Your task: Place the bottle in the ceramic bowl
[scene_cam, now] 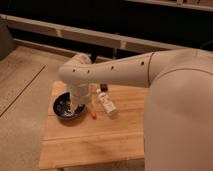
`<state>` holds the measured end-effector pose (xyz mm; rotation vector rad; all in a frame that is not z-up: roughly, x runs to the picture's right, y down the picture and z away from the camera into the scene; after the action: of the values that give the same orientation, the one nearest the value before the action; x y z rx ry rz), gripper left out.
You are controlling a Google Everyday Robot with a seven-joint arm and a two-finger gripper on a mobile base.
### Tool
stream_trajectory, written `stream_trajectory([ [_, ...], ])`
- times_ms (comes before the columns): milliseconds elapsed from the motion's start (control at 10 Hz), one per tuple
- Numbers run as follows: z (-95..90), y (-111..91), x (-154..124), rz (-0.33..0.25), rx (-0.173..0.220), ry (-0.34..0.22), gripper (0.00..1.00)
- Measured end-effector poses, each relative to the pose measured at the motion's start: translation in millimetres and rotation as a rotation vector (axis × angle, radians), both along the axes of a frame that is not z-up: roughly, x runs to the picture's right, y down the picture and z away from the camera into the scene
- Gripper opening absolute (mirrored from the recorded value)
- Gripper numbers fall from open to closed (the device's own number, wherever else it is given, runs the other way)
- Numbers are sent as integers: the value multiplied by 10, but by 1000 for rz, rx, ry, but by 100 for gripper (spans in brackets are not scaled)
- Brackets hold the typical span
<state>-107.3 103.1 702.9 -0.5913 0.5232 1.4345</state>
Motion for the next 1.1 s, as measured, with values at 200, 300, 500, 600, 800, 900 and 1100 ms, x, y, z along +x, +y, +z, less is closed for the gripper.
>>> stream_trajectory([
  [200,0,0,0,0,0,0,65],
  [300,0,-3,-1,-1,1,0,65],
  [500,45,-132,-37,-14,49,-28,65],
  [600,82,-276,-74,-32,100,-64,65],
  [800,99,-573,-130,-73,212,-152,65],
  [900,68,-644,-155,-80,243,-189,65],
  [1100,40,-695,-149,-84,268,-217,65],
])
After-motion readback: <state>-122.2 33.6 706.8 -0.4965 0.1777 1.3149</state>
